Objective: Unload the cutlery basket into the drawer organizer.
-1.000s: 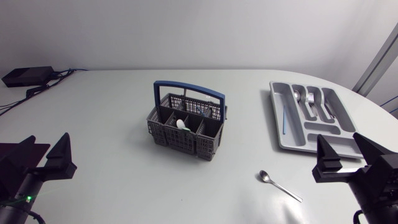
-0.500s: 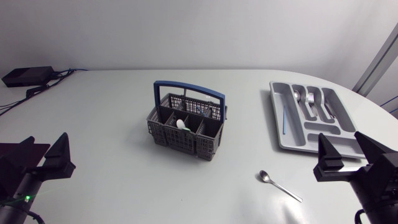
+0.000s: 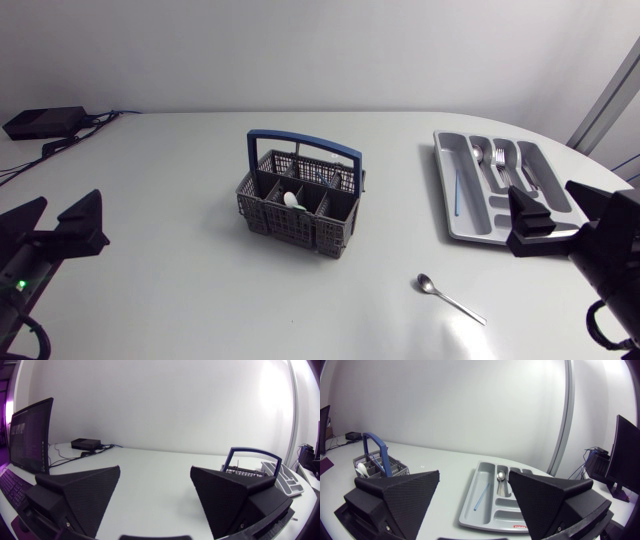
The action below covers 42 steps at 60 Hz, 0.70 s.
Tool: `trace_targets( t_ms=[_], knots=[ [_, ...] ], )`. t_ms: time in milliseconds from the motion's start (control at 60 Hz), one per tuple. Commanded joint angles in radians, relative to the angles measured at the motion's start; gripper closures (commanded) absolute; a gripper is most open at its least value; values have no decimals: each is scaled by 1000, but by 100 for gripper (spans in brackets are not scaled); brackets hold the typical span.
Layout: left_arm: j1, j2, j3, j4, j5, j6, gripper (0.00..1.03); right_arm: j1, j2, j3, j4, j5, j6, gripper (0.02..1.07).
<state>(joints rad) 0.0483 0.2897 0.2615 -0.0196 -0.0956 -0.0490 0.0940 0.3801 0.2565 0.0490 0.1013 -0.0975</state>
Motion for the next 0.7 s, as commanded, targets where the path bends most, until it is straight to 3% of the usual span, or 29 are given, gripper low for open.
trace_targets(
  t_ms=[0, 217, 417, 517, 617, 683],
  knots=[
    [-21, 86, 82, -31, -7, -49, 6, 15, 66, 61, -34, 8, 19, 7],
    [-114, 197, 173, -121, -7, -78, 8, 29, 272, 216, -218, 8, 12, 7],
    [-194, 358, 259, -201, -4, -78, 11, 12, 470, 334, -345, -52, -27, 7],
    [-243, 447, 309, -243, -1, -78, 12, -25, 602, 383, -406, -124, -111, 7],
    [-274, 517, 367, -287, 17, -49, 12, -33, 744, 449, -529, -170, -341, 7],
    [-291, 559, 400, -309, 19, -20, 12, -45, 810, 483, -581, -198, -350, 7]
  ],
)
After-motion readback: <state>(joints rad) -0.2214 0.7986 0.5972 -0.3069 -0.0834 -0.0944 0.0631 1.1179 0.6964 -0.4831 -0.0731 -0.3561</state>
